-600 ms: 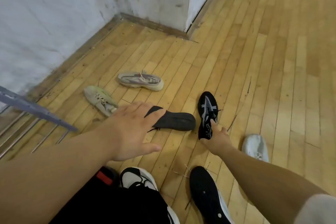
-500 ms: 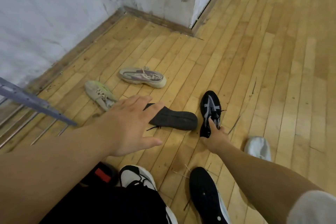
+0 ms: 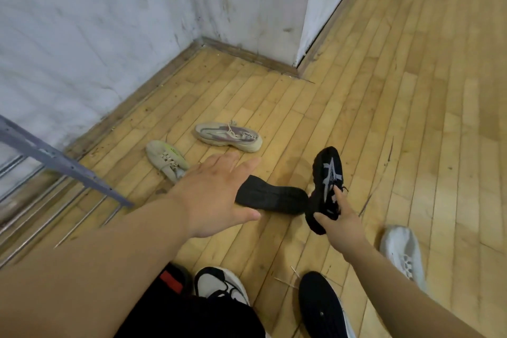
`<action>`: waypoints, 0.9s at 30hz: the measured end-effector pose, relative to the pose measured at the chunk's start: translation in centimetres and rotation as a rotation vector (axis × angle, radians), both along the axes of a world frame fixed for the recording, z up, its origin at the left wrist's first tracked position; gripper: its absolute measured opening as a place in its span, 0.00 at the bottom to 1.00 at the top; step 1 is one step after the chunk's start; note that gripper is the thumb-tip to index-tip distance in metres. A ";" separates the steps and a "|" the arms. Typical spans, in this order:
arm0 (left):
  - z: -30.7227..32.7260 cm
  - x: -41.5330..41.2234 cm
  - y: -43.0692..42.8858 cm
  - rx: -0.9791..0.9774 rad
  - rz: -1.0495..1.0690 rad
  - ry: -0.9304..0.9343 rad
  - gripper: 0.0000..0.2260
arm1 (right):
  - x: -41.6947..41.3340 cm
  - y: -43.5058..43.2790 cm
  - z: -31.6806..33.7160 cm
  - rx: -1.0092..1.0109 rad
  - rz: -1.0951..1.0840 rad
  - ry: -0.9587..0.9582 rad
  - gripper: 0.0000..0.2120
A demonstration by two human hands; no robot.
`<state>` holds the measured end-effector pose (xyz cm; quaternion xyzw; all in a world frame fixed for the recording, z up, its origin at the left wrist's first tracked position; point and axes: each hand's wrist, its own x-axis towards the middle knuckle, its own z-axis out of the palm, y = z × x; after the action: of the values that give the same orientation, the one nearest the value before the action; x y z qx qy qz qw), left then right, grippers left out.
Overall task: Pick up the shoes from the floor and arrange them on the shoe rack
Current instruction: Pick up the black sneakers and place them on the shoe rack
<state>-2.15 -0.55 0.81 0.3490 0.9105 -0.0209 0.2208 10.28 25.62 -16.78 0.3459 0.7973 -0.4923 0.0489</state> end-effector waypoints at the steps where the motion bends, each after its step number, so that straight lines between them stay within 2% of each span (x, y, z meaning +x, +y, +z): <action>1: 0.4 0.1 0.0 0.038 0.022 0.005 0.43 | 0.1 -0.9 1.9 -0.002 0.034 0.062 0.43; 7: 5.4 1.2 -1.5 0.387 0.238 -0.102 0.36 | -3.3 -7.2 15.1 -0.042 0.381 0.409 0.48; 10: 9.4 2.0 -4.0 0.687 0.413 -0.105 0.33 | -5.6 -11.1 21.6 -0.107 0.551 0.547 0.48; 14: 14.0 4.0 -10.1 1.138 0.640 0.019 0.31 | -7.8 -18.0 29.4 -0.107 0.806 0.690 0.47; 16: 16.2 5.8 -14.4 1.277 0.717 0.097 0.30 | -8.4 -22.2 32.8 -0.073 0.941 0.733 0.47; 22: 21.6 15.0 -28.2 1.364 0.902 0.437 0.30 | -6.2 -37.5 39.8 -0.040 1.378 0.839 0.41; 25: 20.2 21.3 -34.1 1.423 1.076 0.539 0.30 | -3.5 -45.1 40.5 -0.034 1.573 0.850 0.43; 27: 18.4 25.0 -36.9 1.466 1.226 0.576 0.29 | -1.1 -49.1 38.9 -0.042 1.672 0.832 0.40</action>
<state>22.89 -37.41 19.25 -0.1497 0.7400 0.5800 -0.3058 9.18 -23.50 22.10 -0.5452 0.7315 -0.3959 0.1043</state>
